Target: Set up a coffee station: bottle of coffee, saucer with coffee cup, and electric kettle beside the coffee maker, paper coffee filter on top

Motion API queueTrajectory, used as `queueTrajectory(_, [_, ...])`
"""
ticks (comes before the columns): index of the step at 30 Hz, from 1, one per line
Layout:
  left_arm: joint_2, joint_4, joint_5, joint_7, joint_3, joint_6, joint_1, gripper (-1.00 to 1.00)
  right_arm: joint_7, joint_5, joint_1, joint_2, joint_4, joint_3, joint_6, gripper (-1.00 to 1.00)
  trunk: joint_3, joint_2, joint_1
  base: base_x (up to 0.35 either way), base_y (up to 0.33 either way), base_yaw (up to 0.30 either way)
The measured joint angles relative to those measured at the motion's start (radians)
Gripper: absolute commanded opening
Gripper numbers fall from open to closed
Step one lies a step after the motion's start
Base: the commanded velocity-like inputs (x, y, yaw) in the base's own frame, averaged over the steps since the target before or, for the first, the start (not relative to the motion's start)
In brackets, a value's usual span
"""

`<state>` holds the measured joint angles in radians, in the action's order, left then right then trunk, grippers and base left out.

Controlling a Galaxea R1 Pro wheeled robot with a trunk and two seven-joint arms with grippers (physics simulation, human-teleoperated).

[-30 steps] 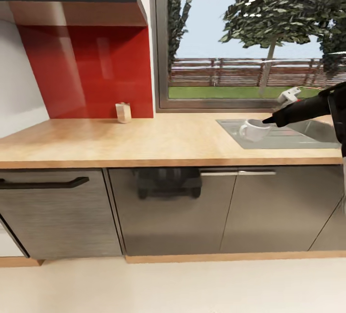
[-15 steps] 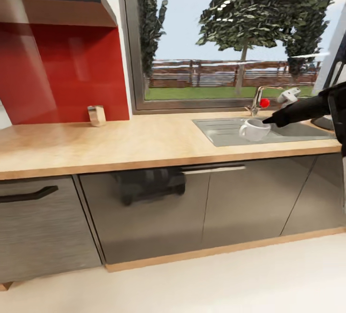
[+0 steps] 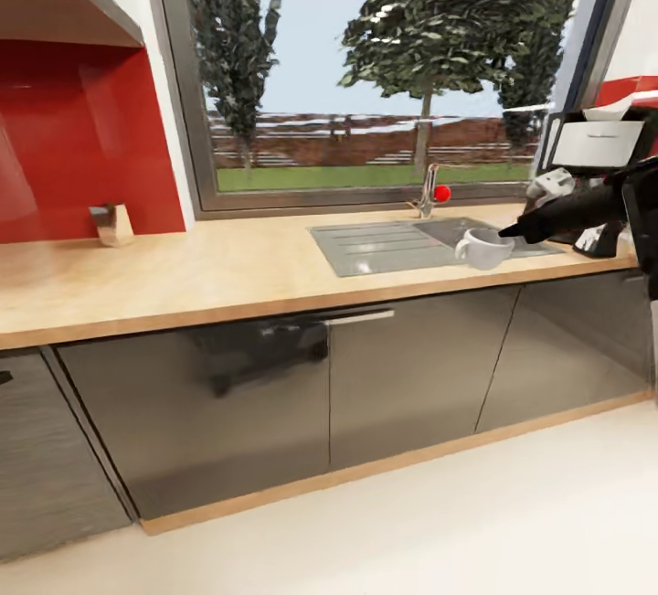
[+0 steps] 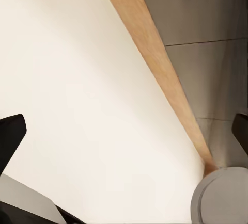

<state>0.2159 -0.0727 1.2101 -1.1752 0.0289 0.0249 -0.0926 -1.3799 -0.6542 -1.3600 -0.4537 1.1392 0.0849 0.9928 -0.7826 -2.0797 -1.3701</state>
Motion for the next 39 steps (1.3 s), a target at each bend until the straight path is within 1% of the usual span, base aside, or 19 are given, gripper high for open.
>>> queueTrajectory(14, [0.000,0.000,0.000,0.001,0.000,0.000,0.000,1.00,0.002,0.000,0.000,0.000,0.000,0.000,0.000,-1.00,0.000,0.000,0.000,0.019,-0.306,-0.277])
queueTrajectory(24, [0.000,-0.001,0.000,0.001,0.000,0.000,0.000,1.00,0.002,0.000,0.000,0.000,-0.010,0.000,0.000,-1.00,0.000,0.000,0.000,0.145,-0.277,-0.274])
queueTrajectory(29, [0.000,-0.002,0.000,0.001,0.000,0.000,0.000,1.00,0.003,0.000,0.000,0.000,-0.016,0.000,0.000,-1.00,0.000,0.000,0.000,0.252,-0.194,-0.106])
queueTrajectory(39, [0.000,-0.002,0.000,0.001,0.000,0.000,0.000,1.00,0.003,0.000,0.000,0.000,-0.018,0.000,0.000,-1.00,0.000,0.000,0.000,0.262,-0.105,-0.008])
